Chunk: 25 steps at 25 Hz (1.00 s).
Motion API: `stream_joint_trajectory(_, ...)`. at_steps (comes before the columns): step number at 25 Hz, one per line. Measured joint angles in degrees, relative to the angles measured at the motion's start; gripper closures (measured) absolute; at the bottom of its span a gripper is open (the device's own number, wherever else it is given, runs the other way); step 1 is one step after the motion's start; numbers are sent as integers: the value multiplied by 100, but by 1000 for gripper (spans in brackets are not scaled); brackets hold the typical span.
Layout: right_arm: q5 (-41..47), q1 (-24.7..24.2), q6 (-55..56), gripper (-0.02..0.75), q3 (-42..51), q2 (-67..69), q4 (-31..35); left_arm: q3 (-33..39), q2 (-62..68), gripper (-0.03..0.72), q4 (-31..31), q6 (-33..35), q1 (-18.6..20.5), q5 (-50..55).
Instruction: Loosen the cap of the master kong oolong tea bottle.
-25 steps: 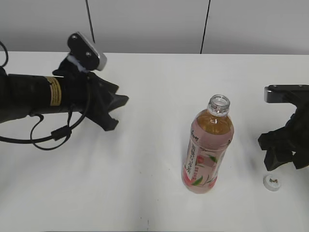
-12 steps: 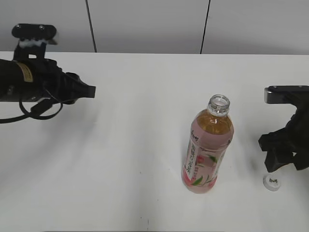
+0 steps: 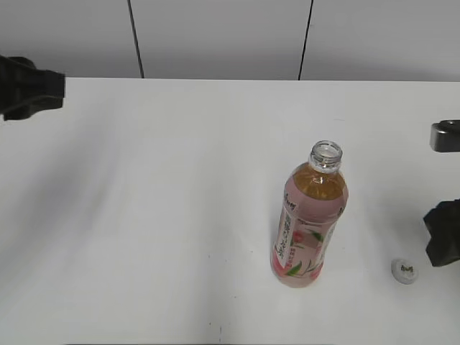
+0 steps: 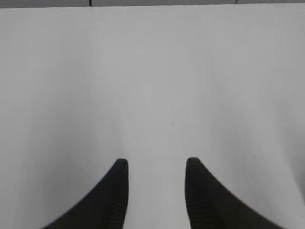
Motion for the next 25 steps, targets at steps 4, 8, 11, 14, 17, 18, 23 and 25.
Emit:
stream_joint_trajectory(4,482,0,0,266,260,-712,-21,0,-928,443,-477,395,0,952)
stream_joint_trajectory(8,1032,0,0,266,419,-1605,-72,0,-1895,443,-527,548,0,2223)
stream_joint_trajectory(11,1400,0,0,266,511,-2285,-184,3,-2769,443,-516,675,0,3026)
stream_joint_trajectory(14,1652,0,0,266,652,-2944,-248,3,-3405,443,-511,781,0,3693)
stream_joint_trajectory(17,1833,0,0,266,841,-3823,-398,3,-4001,443,-504,925,0,4265)
stream_joint_trajectory(18,1853,0,0,266,908,-4006,-451,3,-4136,443,-500,973,0,4373)
stream_joint_trajectory(23,1766,0,0,281,1000,-5137,-571,270,-4690,443,-499,1058,0,4696)
stream_joint_trajectory(25,1629,0,-3,292,1081,-5559,-662,538,-4864,443,-499,1062,0,4781)
